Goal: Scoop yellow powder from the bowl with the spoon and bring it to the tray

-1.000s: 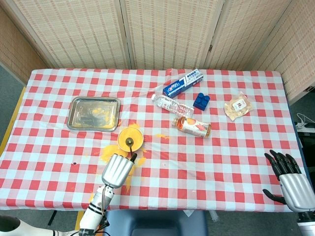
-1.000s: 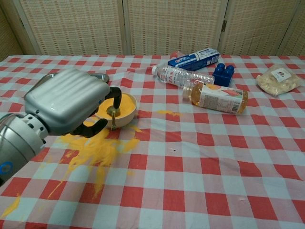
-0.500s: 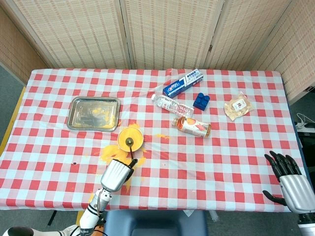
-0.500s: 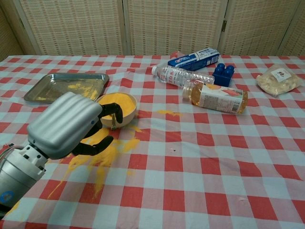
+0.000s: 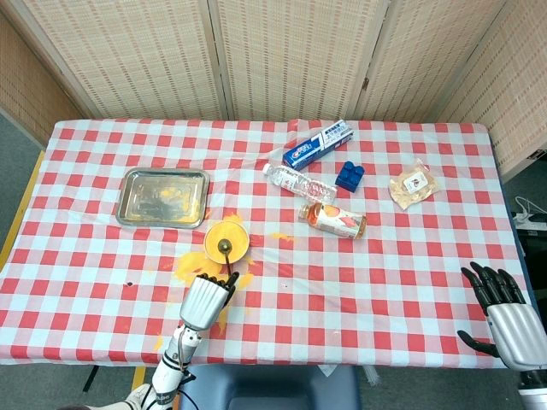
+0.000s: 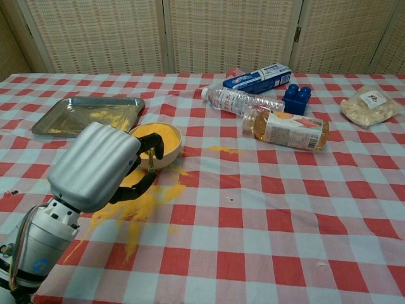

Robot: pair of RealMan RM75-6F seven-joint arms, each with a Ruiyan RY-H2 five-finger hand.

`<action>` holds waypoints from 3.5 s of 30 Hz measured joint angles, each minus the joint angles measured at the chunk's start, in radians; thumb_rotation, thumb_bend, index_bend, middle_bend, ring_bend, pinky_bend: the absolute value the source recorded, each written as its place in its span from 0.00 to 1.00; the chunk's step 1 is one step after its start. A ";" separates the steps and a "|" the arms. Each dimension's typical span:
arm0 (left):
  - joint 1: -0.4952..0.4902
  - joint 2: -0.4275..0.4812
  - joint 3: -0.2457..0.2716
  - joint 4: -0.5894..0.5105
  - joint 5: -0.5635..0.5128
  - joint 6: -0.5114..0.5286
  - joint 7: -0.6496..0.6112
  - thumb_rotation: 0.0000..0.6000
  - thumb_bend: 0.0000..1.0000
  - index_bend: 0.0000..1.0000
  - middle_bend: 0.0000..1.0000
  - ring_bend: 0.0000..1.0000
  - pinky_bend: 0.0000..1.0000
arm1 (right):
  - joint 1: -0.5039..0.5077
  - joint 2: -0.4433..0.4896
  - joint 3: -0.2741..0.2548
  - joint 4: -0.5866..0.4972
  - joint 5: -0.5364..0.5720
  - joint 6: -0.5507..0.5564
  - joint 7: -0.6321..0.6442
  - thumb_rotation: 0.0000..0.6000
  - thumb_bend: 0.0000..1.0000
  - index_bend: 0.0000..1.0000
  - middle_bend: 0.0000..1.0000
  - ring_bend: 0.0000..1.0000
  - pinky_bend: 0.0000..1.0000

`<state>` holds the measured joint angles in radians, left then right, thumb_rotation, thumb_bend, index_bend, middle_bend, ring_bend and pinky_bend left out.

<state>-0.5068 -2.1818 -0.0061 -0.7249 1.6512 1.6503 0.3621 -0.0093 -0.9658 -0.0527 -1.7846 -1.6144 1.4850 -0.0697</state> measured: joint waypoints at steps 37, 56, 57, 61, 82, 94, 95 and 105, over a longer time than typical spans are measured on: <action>0.006 -0.072 -0.041 0.162 0.005 -0.013 -0.055 1.00 0.39 0.55 1.00 1.00 1.00 | -0.003 -0.002 0.004 0.000 0.006 0.001 -0.012 1.00 0.07 0.00 0.00 0.00 0.00; -0.001 -0.069 -0.047 0.158 0.001 -0.022 -0.071 1.00 0.39 0.57 1.00 1.00 1.00 | -0.001 -0.005 0.011 -0.006 0.029 -0.010 -0.034 1.00 0.07 0.00 0.00 0.00 0.00; -0.001 -0.069 -0.047 0.158 0.000 -0.022 -0.071 1.00 0.39 0.57 1.00 1.00 1.00 | -0.001 -0.005 0.011 -0.006 0.029 -0.010 -0.034 1.00 0.07 0.00 0.00 0.00 0.00; -0.002 -0.069 -0.048 0.159 0.000 -0.023 -0.072 1.00 0.41 0.59 1.00 1.00 1.00 | -0.001 -0.005 0.011 -0.006 0.029 -0.011 -0.034 1.00 0.07 0.00 0.00 0.00 0.00; -0.011 -0.048 -0.046 0.137 0.019 0.012 -0.080 1.00 0.68 0.71 1.00 1.00 1.00 | -0.001 -0.004 0.010 -0.007 0.027 -0.011 -0.036 1.00 0.07 0.00 0.00 0.00 0.00; -0.047 -0.010 -0.076 0.116 0.030 0.060 -0.144 1.00 0.81 0.81 1.00 1.00 1.00 | 0.002 -0.010 0.015 -0.007 0.043 -0.020 -0.050 1.00 0.07 0.00 0.00 0.00 0.00; -0.049 -0.004 -0.079 0.104 0.028 0.059 -0.152 1.00 0.81 0.81 1.00 1.00 1.00 | 0.003 -0.011 0.016 -0.007 0.045 -0.021 -0.051 1.00 0.07 0.00 0.00 0.00 0.00; -0.066 0.122 -0.117 -0.188 -0.011 -0.010 -0.150 1.00 0.81 0.82 1.00 1.00 1.00 | 0.009 -0.015 0.026 -0.007 0.075 -0.036 -0.058 1.00 0.07 0.00 0.00 0.00 0.00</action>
<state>-0.5726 -2.0596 -0.1235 -0.9126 1.6403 1.6402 0.2121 0.0001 -0.9813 -0.0266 -1.7913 -1.5390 1.4489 -0.1274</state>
